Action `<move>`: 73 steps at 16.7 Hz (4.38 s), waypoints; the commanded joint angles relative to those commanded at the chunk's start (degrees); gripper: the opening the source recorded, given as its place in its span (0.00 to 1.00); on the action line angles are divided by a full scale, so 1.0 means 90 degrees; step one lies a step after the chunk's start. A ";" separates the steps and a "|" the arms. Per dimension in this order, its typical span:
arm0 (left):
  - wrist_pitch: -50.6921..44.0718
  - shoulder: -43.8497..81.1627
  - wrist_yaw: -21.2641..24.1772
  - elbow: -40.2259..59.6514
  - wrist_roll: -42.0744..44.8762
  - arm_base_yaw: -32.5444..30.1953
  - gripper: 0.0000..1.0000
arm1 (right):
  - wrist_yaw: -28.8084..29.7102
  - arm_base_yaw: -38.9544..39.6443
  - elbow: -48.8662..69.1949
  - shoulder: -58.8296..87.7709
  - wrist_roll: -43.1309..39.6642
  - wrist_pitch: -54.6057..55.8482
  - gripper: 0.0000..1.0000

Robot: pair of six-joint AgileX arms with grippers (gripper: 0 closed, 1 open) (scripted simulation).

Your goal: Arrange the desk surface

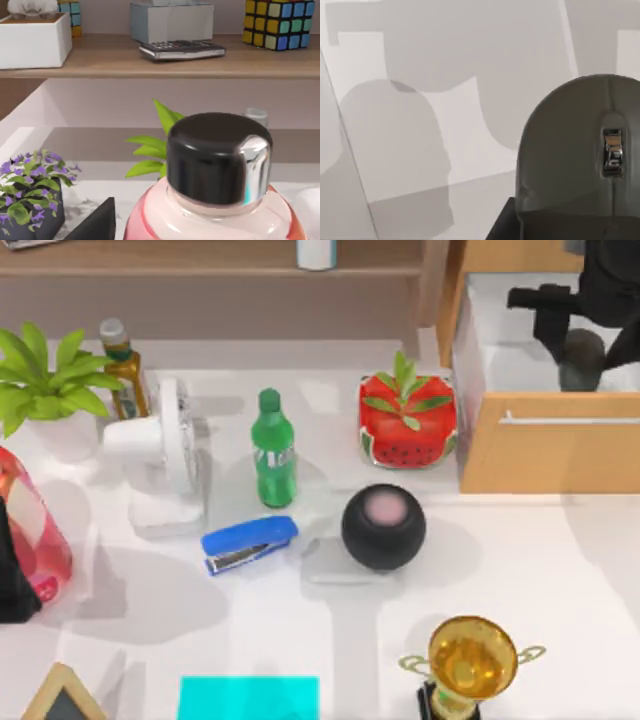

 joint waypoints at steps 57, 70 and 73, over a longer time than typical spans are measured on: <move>0.0000 0.0000 0.0000 0.0000 0.0000 0.0000 1.00 | -0.0033 0.6688 -0.2545 -0.0817 0.5389 0.1065 0.00; 0.0000 0.0000 0.0000 0.0000 0.0000 0.0000 1.00 | -0.0083 0.6714 -0.2785 -0.0474 0.5392 0.1245 0.08; 0.0000 0.0000 0.0000 0.0000 0.0000 0.0000 1.00 | -0.0083 0.6714 -0.2785 -0.0474 0.5392 0.1245 0.30</move>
